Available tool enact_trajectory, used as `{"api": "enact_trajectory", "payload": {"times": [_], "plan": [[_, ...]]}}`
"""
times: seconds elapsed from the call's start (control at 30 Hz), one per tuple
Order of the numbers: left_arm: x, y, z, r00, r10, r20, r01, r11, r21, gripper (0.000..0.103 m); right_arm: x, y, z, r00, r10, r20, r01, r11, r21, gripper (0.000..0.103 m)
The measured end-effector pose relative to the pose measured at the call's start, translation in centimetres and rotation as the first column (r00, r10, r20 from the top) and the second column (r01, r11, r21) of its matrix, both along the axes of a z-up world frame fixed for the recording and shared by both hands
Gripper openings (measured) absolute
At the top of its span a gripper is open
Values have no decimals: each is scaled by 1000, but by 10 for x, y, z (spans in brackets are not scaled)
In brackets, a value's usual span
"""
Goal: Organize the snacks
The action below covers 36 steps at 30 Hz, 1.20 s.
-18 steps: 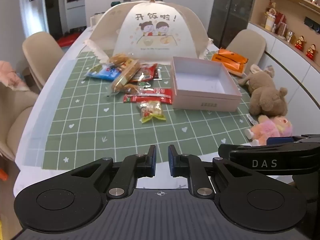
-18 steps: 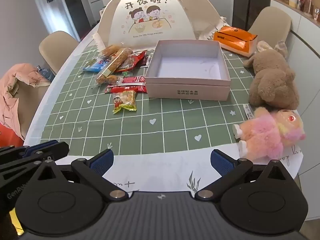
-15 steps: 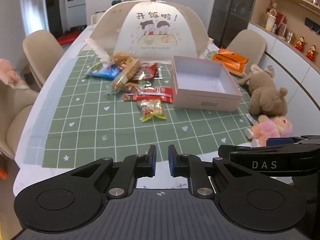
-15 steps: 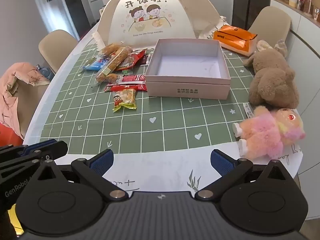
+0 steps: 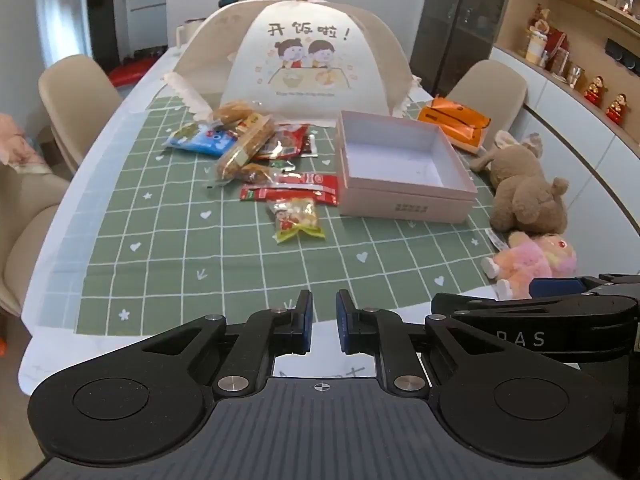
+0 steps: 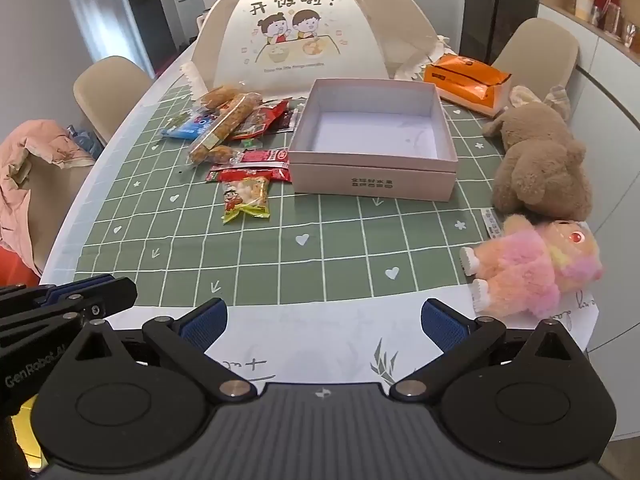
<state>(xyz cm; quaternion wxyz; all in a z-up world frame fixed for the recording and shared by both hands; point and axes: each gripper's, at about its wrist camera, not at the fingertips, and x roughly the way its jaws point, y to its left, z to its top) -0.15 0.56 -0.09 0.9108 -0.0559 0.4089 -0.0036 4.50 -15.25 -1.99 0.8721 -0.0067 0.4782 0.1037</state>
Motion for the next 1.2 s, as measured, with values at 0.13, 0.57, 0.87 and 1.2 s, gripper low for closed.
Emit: {"api": "enact_trajectory", "payload": {"times": [0.13,0.57,0.87,1.2], "plan": [[-1,-3,0,1000,-9,-2,9,1000,-3,16,-1,-3,1,1000,-8,1,8,1000,-1,103],[0,-1,2,1000,-19,-3,19,1000,-15,16,-3,-2,1,1000,-10,2,10,1000,1,103],[0,-3,2,1000,-28,1,28,999,-19,16,-5,-3,2,1000,-23,6,23,1000,0,103],[-1,-7,2,999,-41,-3,41,999,-24,16,-8,-8,3,999,-39,8,39,999,-3,103]]}}
